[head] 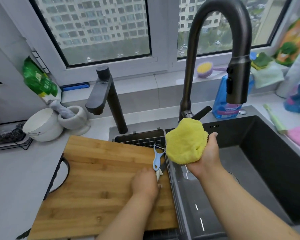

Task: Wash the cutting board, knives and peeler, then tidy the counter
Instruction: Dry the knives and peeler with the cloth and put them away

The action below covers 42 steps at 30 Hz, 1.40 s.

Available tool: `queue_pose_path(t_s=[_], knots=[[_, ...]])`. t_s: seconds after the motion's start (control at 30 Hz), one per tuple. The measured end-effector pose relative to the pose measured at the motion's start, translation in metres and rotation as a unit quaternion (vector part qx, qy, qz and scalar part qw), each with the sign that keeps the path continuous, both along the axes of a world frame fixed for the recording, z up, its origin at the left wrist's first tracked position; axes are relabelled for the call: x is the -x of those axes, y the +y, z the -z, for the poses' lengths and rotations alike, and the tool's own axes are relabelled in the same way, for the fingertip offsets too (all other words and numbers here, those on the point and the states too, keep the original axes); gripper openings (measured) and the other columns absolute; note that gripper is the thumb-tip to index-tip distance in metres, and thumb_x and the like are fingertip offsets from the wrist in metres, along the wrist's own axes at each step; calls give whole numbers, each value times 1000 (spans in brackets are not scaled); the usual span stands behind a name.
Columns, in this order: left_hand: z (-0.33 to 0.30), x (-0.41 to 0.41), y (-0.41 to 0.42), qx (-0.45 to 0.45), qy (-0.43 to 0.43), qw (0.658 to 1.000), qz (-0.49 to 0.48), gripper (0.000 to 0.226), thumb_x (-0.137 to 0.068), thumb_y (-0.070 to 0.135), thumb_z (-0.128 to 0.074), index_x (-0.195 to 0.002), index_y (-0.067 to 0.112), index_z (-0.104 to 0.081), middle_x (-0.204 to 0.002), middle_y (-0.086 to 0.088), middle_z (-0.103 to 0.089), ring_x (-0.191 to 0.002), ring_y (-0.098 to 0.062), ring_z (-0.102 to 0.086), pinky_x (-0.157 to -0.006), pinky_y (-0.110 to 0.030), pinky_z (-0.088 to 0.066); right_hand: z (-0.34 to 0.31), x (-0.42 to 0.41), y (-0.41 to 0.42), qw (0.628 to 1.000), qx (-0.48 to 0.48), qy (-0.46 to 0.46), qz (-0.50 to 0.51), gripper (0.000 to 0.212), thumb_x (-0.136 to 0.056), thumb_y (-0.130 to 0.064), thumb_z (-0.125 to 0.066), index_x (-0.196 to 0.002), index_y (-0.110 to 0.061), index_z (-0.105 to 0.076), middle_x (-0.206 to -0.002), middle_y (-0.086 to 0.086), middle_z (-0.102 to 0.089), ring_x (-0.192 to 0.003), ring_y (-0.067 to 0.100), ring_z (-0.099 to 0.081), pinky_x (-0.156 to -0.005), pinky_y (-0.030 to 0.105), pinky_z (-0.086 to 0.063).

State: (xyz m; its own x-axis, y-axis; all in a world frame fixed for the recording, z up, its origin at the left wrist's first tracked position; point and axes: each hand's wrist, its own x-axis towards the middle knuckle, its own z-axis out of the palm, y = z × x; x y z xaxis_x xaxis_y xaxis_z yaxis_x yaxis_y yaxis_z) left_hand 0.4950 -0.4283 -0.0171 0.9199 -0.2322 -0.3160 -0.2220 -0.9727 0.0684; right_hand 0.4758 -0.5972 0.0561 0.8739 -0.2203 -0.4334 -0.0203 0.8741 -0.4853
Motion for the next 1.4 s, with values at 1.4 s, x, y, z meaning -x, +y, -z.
queue_pose_path(t_s=[1.4], knots=[[-116,69,81,329,-169,926,-73,18,-97,41,-47,-105,25,-43,-97,9,-55,-81,-8,-53,-66,-29,-46,-19,-29,123,981,156,64,-92,56,-81,-10,-75,-129,-26,-50,-115,12,-63,-98,36,-65,-80,60,-54]])
